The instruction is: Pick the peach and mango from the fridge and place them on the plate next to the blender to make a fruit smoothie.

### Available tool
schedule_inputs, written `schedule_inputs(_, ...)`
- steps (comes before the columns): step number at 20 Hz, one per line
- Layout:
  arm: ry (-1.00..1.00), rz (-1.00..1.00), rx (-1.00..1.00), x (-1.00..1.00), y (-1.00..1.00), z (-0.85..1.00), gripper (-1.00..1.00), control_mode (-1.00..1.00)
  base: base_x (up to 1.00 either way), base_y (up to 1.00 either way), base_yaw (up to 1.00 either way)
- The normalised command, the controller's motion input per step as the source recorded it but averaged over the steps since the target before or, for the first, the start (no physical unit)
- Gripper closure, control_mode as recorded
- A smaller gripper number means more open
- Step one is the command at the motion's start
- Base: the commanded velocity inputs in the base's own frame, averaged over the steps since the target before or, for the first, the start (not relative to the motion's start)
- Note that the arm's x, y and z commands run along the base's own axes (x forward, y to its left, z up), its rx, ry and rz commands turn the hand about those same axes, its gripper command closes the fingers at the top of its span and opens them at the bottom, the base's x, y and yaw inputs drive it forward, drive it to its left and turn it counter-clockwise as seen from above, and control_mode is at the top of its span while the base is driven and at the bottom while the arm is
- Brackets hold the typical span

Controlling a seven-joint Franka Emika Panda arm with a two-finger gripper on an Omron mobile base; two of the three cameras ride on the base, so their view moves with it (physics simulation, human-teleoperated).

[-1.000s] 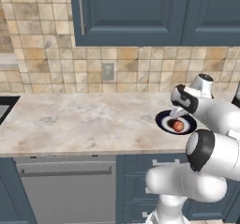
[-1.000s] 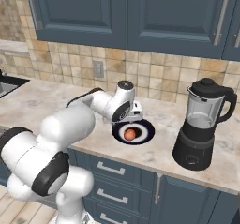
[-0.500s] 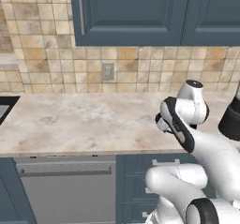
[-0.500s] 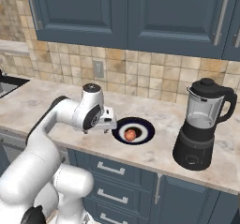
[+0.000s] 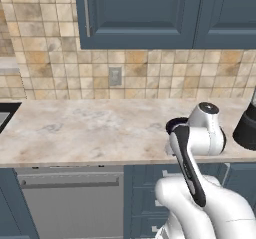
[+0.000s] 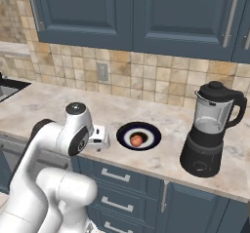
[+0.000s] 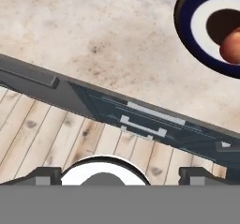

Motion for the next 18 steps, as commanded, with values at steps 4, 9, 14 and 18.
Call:
schedule_inputs(4, -0.08, 0.0, -0.07, -0.24, 0.19, -0.08, -1.0, -1.0, 0.0, 0.0, 0.0)
schedule_inputs(9, 0.0, 0.0, 0.0, 0.0, 0.0, 0.0, -1.0, 1.0, -0.88, 0.65, 0.26)
schedule_inputs(14, 0.0, 0.0, 0.0, 0.0, 0.0, 0.0, -1.0, 1.0, -0.41, 0.82, 0.59)
schedule_inputs(18, 0.0, 0.0, 0.0, 0.0, 0.0, 0.0, -1.0, 1.0, -0.21, 0.77, 0.72)
